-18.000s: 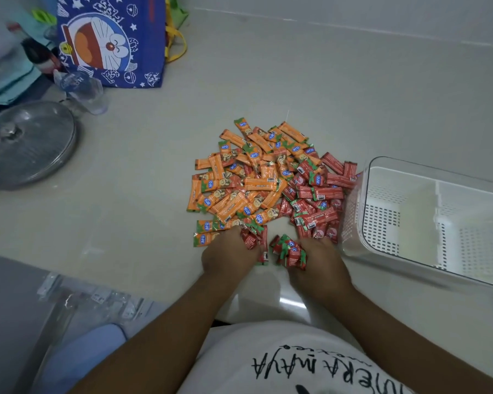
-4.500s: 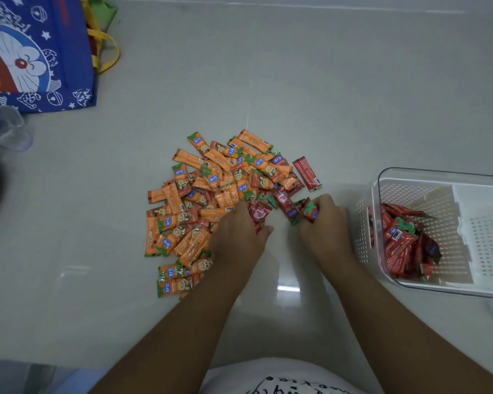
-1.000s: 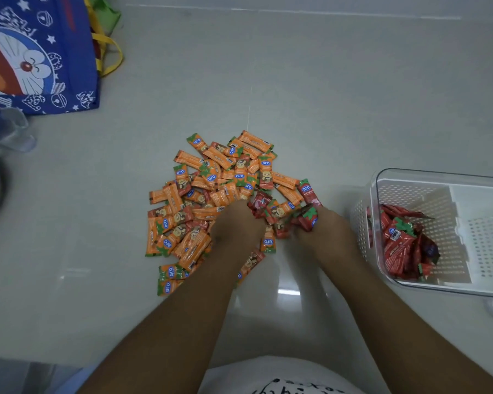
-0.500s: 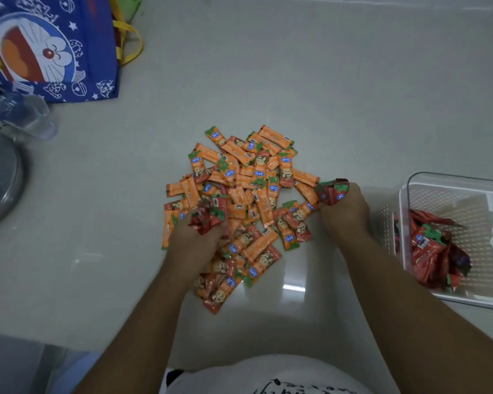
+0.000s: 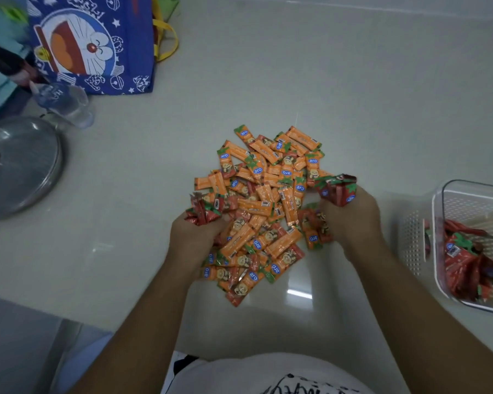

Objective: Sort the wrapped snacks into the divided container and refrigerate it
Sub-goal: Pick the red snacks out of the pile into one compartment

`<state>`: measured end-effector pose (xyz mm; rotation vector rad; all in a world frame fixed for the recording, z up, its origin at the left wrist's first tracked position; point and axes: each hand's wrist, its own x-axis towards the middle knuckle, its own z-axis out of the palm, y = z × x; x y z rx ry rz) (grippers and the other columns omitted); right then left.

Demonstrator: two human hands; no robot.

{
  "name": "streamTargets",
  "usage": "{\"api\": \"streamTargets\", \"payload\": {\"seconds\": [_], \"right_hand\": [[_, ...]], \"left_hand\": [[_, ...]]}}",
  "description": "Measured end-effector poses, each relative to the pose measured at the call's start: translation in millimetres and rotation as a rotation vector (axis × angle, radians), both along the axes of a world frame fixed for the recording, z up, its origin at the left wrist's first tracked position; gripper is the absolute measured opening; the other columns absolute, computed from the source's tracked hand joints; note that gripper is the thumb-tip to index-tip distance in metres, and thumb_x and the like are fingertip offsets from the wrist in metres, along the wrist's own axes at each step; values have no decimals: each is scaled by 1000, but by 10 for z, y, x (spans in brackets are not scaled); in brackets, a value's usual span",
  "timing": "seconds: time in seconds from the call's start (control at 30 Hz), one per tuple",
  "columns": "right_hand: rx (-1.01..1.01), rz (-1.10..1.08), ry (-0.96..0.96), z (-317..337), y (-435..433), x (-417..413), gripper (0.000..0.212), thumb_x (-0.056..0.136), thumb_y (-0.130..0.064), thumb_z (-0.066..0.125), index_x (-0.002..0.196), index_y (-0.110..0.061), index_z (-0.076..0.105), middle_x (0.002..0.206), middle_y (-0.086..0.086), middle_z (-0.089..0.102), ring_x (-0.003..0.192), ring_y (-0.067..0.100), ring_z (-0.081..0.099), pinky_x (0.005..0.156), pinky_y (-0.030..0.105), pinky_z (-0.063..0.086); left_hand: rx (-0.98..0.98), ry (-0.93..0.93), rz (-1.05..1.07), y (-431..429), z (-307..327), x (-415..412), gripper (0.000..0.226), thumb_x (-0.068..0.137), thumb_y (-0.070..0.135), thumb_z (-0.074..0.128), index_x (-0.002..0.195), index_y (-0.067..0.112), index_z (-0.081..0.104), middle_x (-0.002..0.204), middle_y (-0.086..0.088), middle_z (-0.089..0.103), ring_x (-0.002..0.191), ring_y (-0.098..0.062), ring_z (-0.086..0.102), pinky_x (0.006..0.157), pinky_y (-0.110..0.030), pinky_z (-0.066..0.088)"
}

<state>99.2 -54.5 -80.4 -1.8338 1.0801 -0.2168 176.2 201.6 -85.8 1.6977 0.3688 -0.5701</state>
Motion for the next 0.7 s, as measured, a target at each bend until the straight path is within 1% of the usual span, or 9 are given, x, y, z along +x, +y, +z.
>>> {"api": "streamTargets", "payload": {"seconds": [0.03, 0.1, 0.2, 0.33, 0.43, 0.5, 0.57, 0.63, 0.7], "right_hand": [[-3, 60, -12, 21, 102, 74, 7, 81, -22, 73, 86, -24, 69, 84, -3, 71, 78, 19, 68, 68, 34, 56], [-13, 169, -21, 62, 303, 238, 14, 82, -29, 74, 94, -25, 70, 86, -6, 71, 79, 14, 66, 67, 29, 52], [132, 233, -65, 81, 530, 523, 21, 79, -28, 77, 99, -27, 68, 87, -11, 71, 77, 7, 66, 60, 22, 48], [426, 176, -42, 19, 644, 800, 26, 76, -22, 81, 99, -26, 70, 91, -7, 74, 82, 14, 70, 66, 29, 52], [537, 86, 62, -106, 562, 729, 23, 73, -15, 81, 93, -17, 70, 84, 6, 77, 75, 27, 74, 61, 40, 60], [569, 10, 89, -167, 471, 567, 28, 72, -15, 81, 98, -16, 69, 84, 10, 77, 73, 29, 75, 59, 40, 59], [599, -51, 76, -191, 388, 391, 31, 72, -13, 80, 101, -17, 71, 83, 6, 78, 71, 26, 76, 61, 40, 60], [621, -93, 68, -190, 336, 242, 29, 74, -12, 79, 102, -17, 72, 84, 3, 78, 74, 23, 76, 69, 43, 61], [661, -137, 42, -159, 311, 132, 27, 77, -12, 77, 103, -19, 71, 87, 3, 78, 76, 23, 76, 72, 47, 61]], "left_hand": [[10, -11, -16, 31, -1, -16, 24, 73, 21, 91, 92, 32, 81, 92, 1, 81, 80, -18, 78, 63, -32, 62], [45, -7, -48, 90, -9, -41, 26, 72, 19, 91, 88, 36, 81, 89, 5, 80, 78, -15, 78, 60, -30, 62], [54, 50, -84, 198, -19, -53, 33, 64, 23, 91, 95, 26, 80, 90, 2, 81, 80, -20, 78, 69, -37, 62], [49, 71, -181, 282, -15, -74, 35, 70, 23, 90, 103, 26, 79, 95, 4, 80, 85, -19, 78, 76, -41, 63], [133, 23, -233, 207, 13, 1, 25, 71, 32, 87, 95, 29, 80, 87, 8, 80, 79, -12, 77, 77, -42, 63], [179, -32, -247, 77, 29, 127, 16, 71, 35, 81, 84, 26, 79, 77, 2, 78, 73, -17, 76, 74, -45, 64], [212, -92, -264, -118, 49, 277, 13, 74, 35, 79, 81, 25, 76, 72, 1, 76, 70, -18, 74, 70, -47, 63], [286, -183, -322, -343, 40, 434, 16, 77, 35, 76, 78, 19, 74, 69, 3, 73, 65, -17, 70, 60, -40, 59], [421, -263, -398, -567, -5, 573, 23, 81, 32, 70, 66, 14, 64, 61, 2, 66, 60, -18, 64, 48, -28, 42]]}}
